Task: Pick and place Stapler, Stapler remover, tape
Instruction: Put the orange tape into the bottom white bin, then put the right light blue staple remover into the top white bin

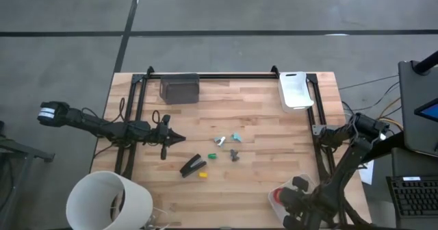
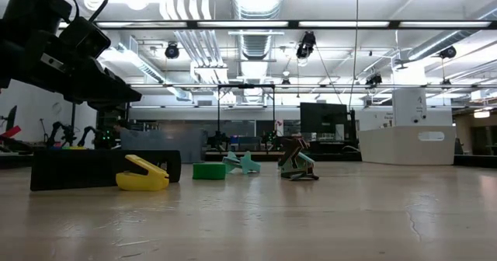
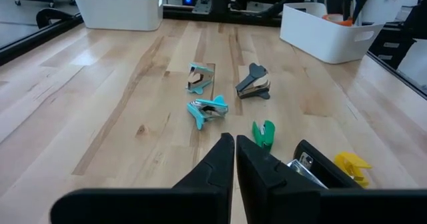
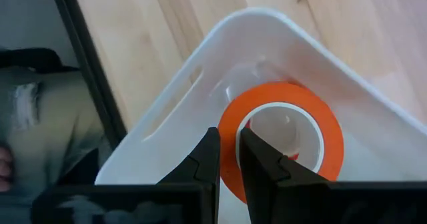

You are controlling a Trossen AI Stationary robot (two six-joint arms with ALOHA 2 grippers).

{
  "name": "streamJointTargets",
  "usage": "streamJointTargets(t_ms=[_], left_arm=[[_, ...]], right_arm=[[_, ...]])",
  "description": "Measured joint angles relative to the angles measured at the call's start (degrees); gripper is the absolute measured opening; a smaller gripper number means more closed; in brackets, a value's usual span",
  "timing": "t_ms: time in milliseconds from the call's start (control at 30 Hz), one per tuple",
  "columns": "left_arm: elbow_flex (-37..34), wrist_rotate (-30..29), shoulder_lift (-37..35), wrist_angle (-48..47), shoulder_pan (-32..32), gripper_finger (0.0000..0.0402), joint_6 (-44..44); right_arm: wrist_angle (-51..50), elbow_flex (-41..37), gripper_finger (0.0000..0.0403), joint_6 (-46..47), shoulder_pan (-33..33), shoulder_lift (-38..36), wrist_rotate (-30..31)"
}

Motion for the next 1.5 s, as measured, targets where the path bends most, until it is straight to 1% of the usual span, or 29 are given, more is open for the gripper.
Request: streamJointTargets(t_ms=[300,633,733,1067,1267,1333,1500], left_arm=[[-0.01,0.0,0.0,0.0,0.01,0.0021,0.0],[0.0,0.0,0.0,0.0,0.0,0.0019,0.0],[-0.01,0.0,0.0,0.0,0.01,0.0021,0.0],[-0.01,0.0,0.0,0.0,0.01,0.002,0.0],[0.01,0.0,0.0,-0.02,0.0,0.0019,0.0],[0.0,0.0,0.0,-0.01,0.01,0.0018,0.0],[-0.01,0.0,0.0,0.0,0.01,0.0021,0.0]], right_arm=[[-0.08,-0.08,0.0034,-1.24,-0.37,1.99,0.51],[-0.12,-0.09,0.0037,-0.69,-0.37,2.33,0.44],[-0.15,-0.09,0.0051,-0.01,-0.37,2.05,0.18],[-0.2,-0.11,0.0125,0.31,-0.59,1.35,-0.56],[-0.22,1.11,0.0152,0.23,-0.74,-1.41,-1.33],[-0.28,1.6,0.0155,0.09,-0.74,-2.5,-0.57],[-0.11,2.66,0.0155,-2.55,-0.55,-4.16,6.64]])
